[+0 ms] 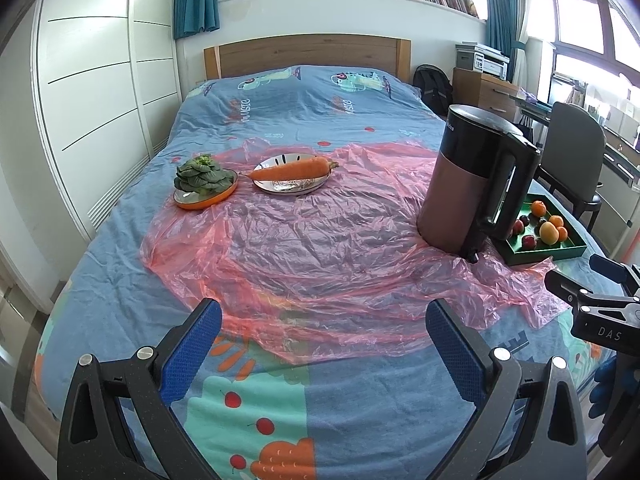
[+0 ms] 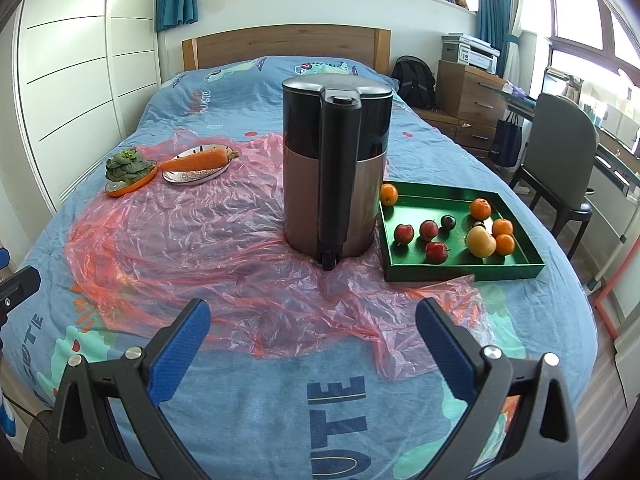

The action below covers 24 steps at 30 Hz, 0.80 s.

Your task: Organize fruits

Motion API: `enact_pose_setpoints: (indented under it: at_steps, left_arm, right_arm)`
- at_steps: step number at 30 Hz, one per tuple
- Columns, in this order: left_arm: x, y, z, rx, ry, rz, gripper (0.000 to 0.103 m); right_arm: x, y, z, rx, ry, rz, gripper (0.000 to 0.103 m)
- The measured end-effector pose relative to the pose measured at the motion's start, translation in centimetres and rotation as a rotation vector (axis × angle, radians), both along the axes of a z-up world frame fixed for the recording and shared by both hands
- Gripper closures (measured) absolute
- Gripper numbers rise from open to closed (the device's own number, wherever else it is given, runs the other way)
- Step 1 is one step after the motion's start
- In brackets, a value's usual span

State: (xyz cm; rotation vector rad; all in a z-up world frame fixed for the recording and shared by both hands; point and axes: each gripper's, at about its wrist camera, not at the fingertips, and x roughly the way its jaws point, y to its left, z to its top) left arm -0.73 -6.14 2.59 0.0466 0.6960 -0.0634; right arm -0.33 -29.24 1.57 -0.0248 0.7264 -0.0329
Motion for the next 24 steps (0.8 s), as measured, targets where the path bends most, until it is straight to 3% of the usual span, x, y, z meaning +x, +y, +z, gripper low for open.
enact_pose_setpoints:
  at_steps: [24]
  left_arm:
    - [0.8,-2.1,0.0,-0.012,0.018,-0.046,0.003]
  right_arm:
    - [0.2,-0.6,-0.2,-0.017,0.007,0.009,0.000]
